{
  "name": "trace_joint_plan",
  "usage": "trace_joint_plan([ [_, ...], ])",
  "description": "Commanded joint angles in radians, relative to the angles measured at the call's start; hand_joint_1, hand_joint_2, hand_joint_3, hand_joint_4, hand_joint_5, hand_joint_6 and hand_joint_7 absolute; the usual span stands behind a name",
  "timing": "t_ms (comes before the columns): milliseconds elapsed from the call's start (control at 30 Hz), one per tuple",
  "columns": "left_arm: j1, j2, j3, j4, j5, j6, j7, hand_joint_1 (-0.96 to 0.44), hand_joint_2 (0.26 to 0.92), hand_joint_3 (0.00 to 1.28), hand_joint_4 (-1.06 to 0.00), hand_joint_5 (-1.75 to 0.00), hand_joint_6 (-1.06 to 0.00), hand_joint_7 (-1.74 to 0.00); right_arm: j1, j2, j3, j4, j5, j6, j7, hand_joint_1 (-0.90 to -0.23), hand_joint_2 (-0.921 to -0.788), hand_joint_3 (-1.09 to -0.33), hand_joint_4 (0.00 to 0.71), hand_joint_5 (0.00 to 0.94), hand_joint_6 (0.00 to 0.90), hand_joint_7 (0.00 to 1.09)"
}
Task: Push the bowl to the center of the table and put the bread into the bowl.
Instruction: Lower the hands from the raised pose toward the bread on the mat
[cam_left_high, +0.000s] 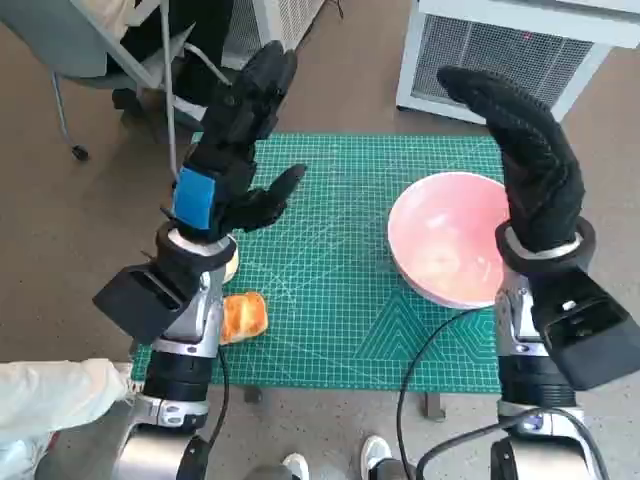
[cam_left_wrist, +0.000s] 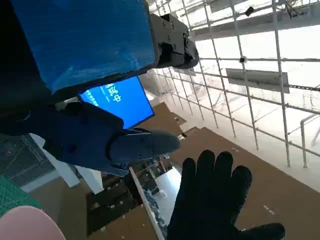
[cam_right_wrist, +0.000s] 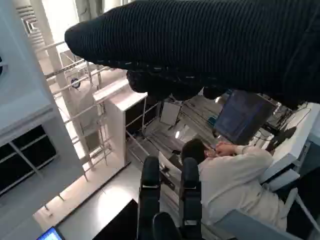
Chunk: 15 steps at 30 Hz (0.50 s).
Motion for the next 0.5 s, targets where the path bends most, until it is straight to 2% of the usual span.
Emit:
trace_joint_plan([
  [33,-0.004,0.000,0.003,-0.009,-0.013,-0.002,-0.008,-0.48,0.921,0.42,-0.22,0.00,-0.15,-0.32,0.012,0.000,-0.001,0.002,0.005,0.014,0.013,-0.538,-0.921,-0.747,0.252,0.000,0.222,0.19],
  [500,0.001,-0.004,0.004,-0.011,-0.013,-0.006,-0.010,-0.48,0.921,0.42,-0.22,0.00,-0.15,-0.33,0.026,0.001,-0.004,-0.009,0.009,0.022,0.017,-0.538,-0.921,-0.735,0.252,0.000,0.224,0.19],
])
